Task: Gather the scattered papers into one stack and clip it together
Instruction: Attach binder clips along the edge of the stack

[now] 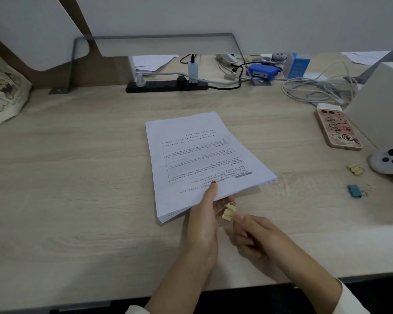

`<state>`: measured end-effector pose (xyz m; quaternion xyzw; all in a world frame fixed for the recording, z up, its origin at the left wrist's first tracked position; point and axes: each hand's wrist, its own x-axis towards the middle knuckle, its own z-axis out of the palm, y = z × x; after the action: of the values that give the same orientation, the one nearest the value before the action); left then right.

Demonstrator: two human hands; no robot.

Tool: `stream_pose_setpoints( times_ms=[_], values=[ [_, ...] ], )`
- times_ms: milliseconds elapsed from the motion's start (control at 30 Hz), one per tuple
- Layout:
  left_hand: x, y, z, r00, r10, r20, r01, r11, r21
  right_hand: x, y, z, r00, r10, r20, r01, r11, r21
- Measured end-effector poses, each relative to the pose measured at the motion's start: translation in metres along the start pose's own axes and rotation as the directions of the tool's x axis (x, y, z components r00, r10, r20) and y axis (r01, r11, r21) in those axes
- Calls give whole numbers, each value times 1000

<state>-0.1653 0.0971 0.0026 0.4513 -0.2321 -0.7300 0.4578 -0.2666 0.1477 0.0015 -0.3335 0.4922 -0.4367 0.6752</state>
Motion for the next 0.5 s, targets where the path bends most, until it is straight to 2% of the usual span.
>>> stream_pose_setpoints(
  times_ms=[100,200,300,500],
  values=[
    [-1,-1,-1,999,41,-1,-41,999,-13,-3,-5,-3,991,19,-131,-17,1000,15],
    [-2,-2,-2,998,56,28,-56,998,2,-3,-8,-7,978,-33,-208,9,993,-114],
    [-1,-3,-2,997,67,38,-66,998,-5,0,-11,-7,970,-66,-235,14,976,-215],
    [2,-5,-3,996,76,36,-75,996,-39,1,-14,-8,969,-7,-246,-59,965,-257]
  ],
)
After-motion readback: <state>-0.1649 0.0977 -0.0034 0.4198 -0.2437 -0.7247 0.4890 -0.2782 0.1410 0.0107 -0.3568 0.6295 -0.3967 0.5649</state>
